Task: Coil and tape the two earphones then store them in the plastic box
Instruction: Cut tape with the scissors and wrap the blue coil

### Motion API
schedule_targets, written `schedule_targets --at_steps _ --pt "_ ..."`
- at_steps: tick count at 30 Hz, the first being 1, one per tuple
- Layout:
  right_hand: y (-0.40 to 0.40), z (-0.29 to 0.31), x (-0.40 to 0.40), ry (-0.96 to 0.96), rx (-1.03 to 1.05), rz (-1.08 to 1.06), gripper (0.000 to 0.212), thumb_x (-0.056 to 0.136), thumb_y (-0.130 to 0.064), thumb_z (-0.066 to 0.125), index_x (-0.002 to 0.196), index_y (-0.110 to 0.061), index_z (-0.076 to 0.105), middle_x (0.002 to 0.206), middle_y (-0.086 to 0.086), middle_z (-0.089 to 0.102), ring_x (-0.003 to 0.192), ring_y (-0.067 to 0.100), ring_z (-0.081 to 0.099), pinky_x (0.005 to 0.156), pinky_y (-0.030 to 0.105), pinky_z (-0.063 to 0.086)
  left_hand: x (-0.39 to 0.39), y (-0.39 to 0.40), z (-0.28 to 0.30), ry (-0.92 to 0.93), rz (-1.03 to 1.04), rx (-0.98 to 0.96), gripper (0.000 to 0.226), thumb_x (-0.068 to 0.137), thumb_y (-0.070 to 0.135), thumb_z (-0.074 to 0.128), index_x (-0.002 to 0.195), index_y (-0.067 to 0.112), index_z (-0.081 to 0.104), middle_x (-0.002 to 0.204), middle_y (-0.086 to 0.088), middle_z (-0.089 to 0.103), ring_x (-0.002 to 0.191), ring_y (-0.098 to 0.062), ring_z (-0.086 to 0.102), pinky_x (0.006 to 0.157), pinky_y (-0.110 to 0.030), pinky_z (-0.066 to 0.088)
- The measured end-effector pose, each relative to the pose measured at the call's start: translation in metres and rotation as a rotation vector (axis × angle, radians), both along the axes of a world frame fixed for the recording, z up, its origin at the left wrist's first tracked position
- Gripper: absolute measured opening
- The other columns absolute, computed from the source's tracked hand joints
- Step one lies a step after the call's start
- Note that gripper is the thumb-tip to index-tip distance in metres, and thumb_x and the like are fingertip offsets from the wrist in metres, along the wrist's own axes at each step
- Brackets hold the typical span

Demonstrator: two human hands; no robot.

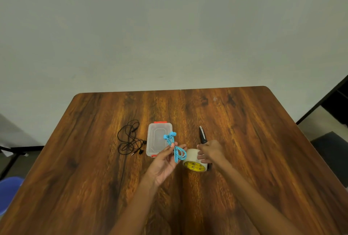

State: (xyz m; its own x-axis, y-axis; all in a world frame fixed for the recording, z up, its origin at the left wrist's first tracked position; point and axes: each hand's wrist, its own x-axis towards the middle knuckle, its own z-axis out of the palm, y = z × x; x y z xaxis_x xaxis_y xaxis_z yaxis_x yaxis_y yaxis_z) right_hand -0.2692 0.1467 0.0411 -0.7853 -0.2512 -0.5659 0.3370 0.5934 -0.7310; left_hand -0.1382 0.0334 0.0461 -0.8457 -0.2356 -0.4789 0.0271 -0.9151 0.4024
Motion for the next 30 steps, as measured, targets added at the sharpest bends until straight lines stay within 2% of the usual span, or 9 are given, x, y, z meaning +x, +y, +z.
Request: schedule_targets --at_steps 3,6,9,11,14,19,22,26,30 --pt "-0.001 -0.001 0.004 0.116 0.069 0.055 0.023 0.092 -0.017 0.057 0.070 -0.009 0.060 0.073 0.010 0.067 0.059 0.014 0.066 0.052 0.028 0.057 0.000 0.006 0.000 -0.008 0.021 0.013 0.017 0.085 0.006 0.052 0.099 0.000 0.058 0.139 -0.035 0.039 0.131 -0.040 0.042 0.089 -0.045 0.049" --pt "-0.003 0.000 0.011 0.205 0.128 0.156 0.024 0.091 -0.020 0.057 0.070 -0.009 0.063 0.077 0.012 0.070 0.065 0.021 0.070 0.063 0.038 0.061 0.000 0.009 -0.003 -0.019 0.049 0.018 0.026 0.082 0.007 0.055 0.107 0.002 0.057 0.145 -0.031 0.034 0.132 -0.039 0.041 0.090 -0.046 0.049" --pt "-0.005 0.002 0.019 0.287 0.161 0.235 0.021 0.089 -0.021 0.058 0.079 -0.005 0.068 0.082 0.012 0.071 0.075 0.026 0.071 0.071 0.047 0.059 0.001 0.012 -0.002 -0.015 0.050 -0.001 0.018 0.081 0.008 0.056 0.092 0.002 0.070 0.135 -0.032 0.045 0.124 -0.040 0.049 0.092 -0.044 0.049" --pt "-0.007 0.004 0.024 0.327 0.177 0.280 0.019 0.090 -0.021 0.058 0.085 -0.006 0.068 0.084 0.010 0.071 0.078 0.025 0.070 0.072 0.045 0.059 0.002 0.013 -0.003 -0.019 0.049 -0.020 0.019 0.083 0.009 0.056 0.082 0.004 0.074 0.118 -0.029 0.057 0.113 -0.037 0.058 0.093 -0.044 0.048" --pt "-0.009 0.007 0.030 0.393 0.234 0.316 0.020 0.091 -0.024 0.056 0.091 -0.008 0.068 0.089 0.008 0.070 0.083 0.024 0.068 0.068 0.035 0.056 0.002 0.012 -0.004 -0.025 0.068 -0.023 0.019 0.089 0.008 0.051 0.087 0.002 0.069 0.100 -0.024 0.066 0.102 -0.034 0.063 0.089 -0.043 0.050" --pt "-0.011 0.008 0.045 0.536 0.284 0.378 0.023 0.092 -0.030 0.057 0.102 -0.012 0.067 0.100 0.006 0.070 0.091 0.021 0.066 0.061 0.027 0.047 0.007 0.013 -0.004 -0.032 0.109 0.016 0.019 0.091 0.008 0.051 0.089 0.001 0.069 0.086 -0.017 0.070 0.091 -0.027 0.067 0.077 -0.037 0.058" --pt "-0.009 0.007 0.053 0.604 0.249 0.427 0.023 0.092 -0.030 0.058 0.111 -0.018 0.066 0.107 0.001 0.071 0.095 0.017 0.066 0.053 0.019 0.041 0.010 0.010 -0.005 -0.042 0.114 0.022 0.017 0.093 0.008 0.049 0.097 0.000 0.063 0.095 -0.019 0.067 0.090 -0.027 0.068 0.073 -0.036 0.060" --pt "-0.001 0.001 0.056 0.669 0.139 0.522 0.026 0.095 -0.029 0.054 0.119 -0.030 0.064 0.111 -0.004 0.070 0.093 0.012 0.066 0.068 0.021 0.049 0.015 0.004 -0.009 -0.056 0.104 0.031 0.016 0.093 0.010 0.048 0.098 0.002 0.061 0.126 -0.031 0.053 0.115 -0.036 0.055 0.086 -0.043 0.052" --pt "0.005 -0.006 0.055 0.736 0.078 0.558 0.027 0.093 -0.021 0.054 0.118 -0.025 0.066 0.111 -0.001 0.069 0.093 0.012 0.064 0.071 0.018 0.047 0.018 0.001 -0.012 -0.054 0.095 0.050 0.016 0.086 0.011 0.053 0.097 0.003 0.060 0.133 -0.034 0.047 0.126 -0.039 0.048 0.091 -0.047 0.048"
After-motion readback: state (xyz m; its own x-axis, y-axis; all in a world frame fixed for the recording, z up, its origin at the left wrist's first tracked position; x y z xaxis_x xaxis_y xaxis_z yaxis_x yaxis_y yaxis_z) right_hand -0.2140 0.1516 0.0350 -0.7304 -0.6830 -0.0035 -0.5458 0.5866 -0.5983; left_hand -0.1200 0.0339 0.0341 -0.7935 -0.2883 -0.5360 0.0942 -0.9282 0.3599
